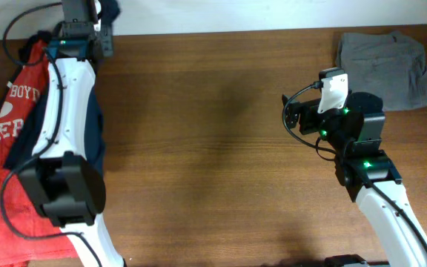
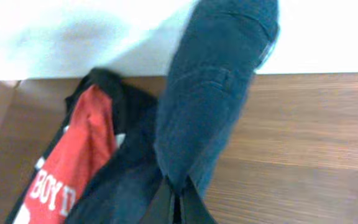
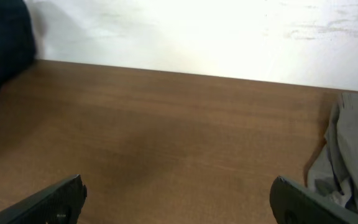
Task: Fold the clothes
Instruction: 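Grasp the navy shorts with the left gripper and drag them rightward, then release the shorts at table center and withdraw the left gripper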
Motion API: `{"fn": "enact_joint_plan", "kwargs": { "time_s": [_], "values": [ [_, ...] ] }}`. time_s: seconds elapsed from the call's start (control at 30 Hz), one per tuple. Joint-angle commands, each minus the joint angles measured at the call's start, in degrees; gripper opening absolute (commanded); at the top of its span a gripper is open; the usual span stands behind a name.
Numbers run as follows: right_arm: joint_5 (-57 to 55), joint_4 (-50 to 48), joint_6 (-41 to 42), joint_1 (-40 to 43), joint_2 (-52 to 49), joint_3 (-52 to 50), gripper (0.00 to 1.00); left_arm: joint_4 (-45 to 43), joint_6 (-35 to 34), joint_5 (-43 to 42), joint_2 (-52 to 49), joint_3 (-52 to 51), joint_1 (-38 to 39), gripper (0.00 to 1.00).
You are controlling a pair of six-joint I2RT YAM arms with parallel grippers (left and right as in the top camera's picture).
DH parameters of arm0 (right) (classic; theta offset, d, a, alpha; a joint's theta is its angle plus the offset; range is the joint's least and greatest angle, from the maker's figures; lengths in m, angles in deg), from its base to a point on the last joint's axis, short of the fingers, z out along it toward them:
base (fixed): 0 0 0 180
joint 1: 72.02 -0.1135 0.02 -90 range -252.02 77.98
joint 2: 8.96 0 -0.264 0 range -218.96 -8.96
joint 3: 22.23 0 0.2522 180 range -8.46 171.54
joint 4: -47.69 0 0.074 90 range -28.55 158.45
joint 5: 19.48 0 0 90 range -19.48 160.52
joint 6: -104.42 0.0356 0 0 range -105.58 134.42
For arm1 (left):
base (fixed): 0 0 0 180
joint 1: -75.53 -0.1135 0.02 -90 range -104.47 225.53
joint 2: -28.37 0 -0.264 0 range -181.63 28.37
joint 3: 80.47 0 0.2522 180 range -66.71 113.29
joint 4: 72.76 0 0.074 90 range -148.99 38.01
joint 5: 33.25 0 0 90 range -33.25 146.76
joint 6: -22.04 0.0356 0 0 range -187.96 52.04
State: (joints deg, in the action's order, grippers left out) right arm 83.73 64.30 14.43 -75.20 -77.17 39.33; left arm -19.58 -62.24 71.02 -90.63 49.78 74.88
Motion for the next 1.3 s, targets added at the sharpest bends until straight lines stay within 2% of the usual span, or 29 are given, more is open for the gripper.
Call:
{"fn": "enact_joint_plan", "kwargs": {
  "time_s": [0.0, 0.33, 0.63, 0.73, 0.9, 0.93, 0.97, 1.0, 1.07, 1.1, 1.27],
  "values": [
    [0.31, -1.22, 0.52, 0.22, 0.31, 1.16, 0.99, 0.17, -1.16, -8.76, 6.14, 1.86, 1.90, 0.00],
    [0.39, -0.02, 0.55, 3.04, 5.44, 1.16, 0.99, 7.85, -0.94, -19.26, 8.11, 1.86, 11.28, 0.00],
    [3.37, 6.47, 3.23, 10.84, 9.25, 1.16, 0.99, 19.78, -0.96, -19.50, 7.39, 1.75, 25.55, 0.01],
    [5.33, 6.40, 5.18, 13.55, 9.25, 1.16, 0.99, 23.15, -0.98, -19.43, 4.24, 1.73, 32.28, 0.01],
    [6.14, 6.82, 5.25, 16.11, 9.25, 1.16, 0.99, 24.55, -3.19, -20.46, -1.49, 1.73, 37.92, 0.00],
    [6.12, 6.82, 5.25, 16.81, 9.25, 1.16, 0.99, 24.52, -3.17, -22.27, -2.84, 1.73, 39.19, 0.07],
    [6.14, 6.82, 5.25, 17.22, 9.25, 1.16, 0.99, 24.33, -3.19, -23.82, -4.17, 1.73, 40.39, 0.29],
    [6.14, 6.82, 5.25, 17.81, 9.25, 1.16, 0.99, 24.28, -3.56, -23.93, -5.07, 1.75, 41.38, 0.63],
    [6.38, 6.82, 5.27, 18.62, 9.25, 1.16, 0.99, 23.76, -3.58, -23.91, -5.53, 1.75, 41.86, 0.94],
    [6.56, 6.82, 5.25, 18.82, 9.25, 1.16, 0.99, 23.30, -3.58, -23.93, -5.49, 1.84, 41.59, 0.99],
    [7.19, 6.84, 5.25, 19.12, 9.25, 1.16, 0.99, 23.71, -5.09, -24.15, -4.44, 7.30, 38.18, 0.99]
  ]
}}
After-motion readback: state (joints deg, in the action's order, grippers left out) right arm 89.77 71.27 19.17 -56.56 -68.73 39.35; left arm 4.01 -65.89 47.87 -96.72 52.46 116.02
